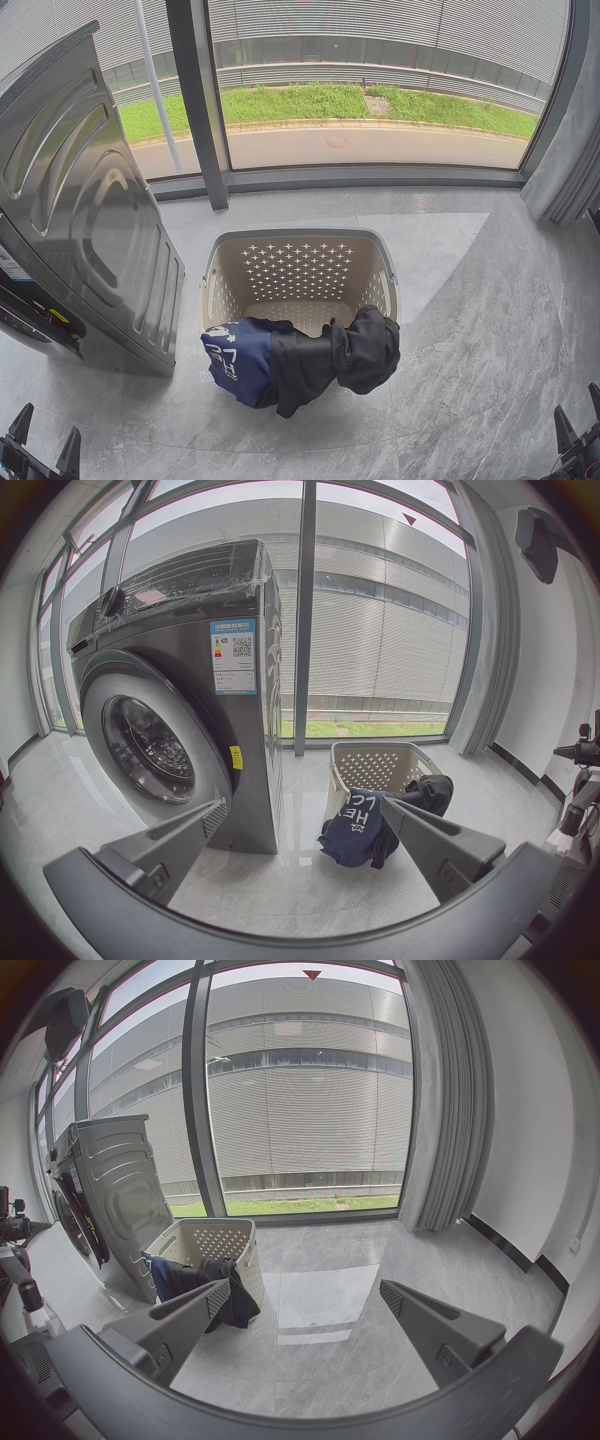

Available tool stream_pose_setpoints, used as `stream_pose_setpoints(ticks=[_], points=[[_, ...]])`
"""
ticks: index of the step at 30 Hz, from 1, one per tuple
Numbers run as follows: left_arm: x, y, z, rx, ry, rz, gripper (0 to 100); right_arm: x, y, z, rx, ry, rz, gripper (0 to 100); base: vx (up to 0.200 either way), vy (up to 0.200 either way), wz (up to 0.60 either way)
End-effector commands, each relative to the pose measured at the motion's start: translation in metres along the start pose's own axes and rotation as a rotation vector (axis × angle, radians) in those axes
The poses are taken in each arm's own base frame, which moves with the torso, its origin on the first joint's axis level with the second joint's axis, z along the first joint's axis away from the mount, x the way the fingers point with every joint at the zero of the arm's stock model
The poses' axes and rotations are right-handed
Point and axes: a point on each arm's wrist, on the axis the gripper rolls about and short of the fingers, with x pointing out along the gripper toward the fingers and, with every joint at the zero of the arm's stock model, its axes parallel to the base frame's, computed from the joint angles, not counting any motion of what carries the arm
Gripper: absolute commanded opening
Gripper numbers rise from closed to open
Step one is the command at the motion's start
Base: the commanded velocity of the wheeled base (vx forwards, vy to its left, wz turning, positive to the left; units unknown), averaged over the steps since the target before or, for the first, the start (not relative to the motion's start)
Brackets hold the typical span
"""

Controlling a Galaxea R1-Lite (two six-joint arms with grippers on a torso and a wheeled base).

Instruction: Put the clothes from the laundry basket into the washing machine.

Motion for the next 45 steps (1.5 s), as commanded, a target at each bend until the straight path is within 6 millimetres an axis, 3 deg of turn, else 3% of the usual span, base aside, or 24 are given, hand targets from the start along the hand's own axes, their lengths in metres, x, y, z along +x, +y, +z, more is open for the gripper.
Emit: stream_pose_setpoints(ticks=[1, 7, 19, 45], points=[[0.0, 0.0002, -0.0052, 0.0, 0.001, 0.0, 100, 0.0005, -0.0001, -0.0051, 0.0, 0.007, 0.001, 100, 0.0, 0.0, 0.0], [0.0, 0.0002, -0.0052, -0.001, 0.001, 0.0, 100, 0.0005, -0.0001, -0.0051, 0.0, 0.007, 0.001, 100, 0.0, 0.0, 0.0], [0.0, 0.0002, -0.0052, -0.001, 0.001, 0.0, 100, 0.0005, -0.0001, -0.0051, 0.0, 0.007, 0.001, 100, 0.2, 0.0, 0.0], [0.0, 0.0002, -0.0052, -0.001, 0.001, 0.0, 100, 0.0005, -0.0001, -0.0052, 0.0, 0.008, 0.001, 100, 0.0, -0.046, 0.0]])
